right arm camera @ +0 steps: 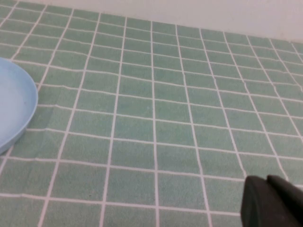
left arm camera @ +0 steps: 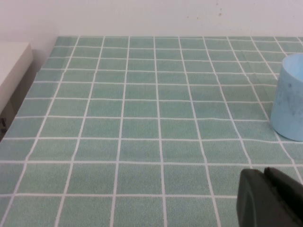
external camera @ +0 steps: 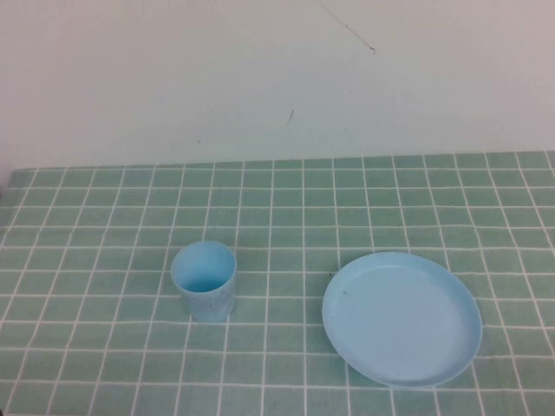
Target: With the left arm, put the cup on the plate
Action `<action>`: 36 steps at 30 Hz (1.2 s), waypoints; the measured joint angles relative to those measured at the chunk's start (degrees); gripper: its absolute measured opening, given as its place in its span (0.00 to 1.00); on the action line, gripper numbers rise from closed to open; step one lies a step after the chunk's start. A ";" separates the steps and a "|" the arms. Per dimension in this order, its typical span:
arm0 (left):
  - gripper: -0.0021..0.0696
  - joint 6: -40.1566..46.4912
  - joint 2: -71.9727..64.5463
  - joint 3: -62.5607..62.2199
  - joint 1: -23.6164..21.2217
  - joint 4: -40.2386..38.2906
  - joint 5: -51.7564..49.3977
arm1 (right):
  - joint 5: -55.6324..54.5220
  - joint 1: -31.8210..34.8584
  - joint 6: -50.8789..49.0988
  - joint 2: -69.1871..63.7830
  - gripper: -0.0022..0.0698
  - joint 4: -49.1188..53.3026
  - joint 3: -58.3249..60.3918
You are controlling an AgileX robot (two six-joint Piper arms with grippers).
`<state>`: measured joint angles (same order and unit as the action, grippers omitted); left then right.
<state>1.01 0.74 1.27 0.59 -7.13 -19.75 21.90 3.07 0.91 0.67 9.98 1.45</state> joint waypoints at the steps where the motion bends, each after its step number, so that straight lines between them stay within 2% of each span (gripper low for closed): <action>1: 0.03 0.00 0.00 0.00 0.00 0.00 0.00 | 0.00 0.00 0.00 0.00 0.03 0.00 0.00; 36: 0.03 0.22 0.00 0.00 0.00 -1.52 0.15 | 0.00 0.00 0.00 0.00 0.03 0.00 0.00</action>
<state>1.23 0.74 1.27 0.59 -8.64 -19.60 21.90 3.07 0.91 0.67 9.98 1.45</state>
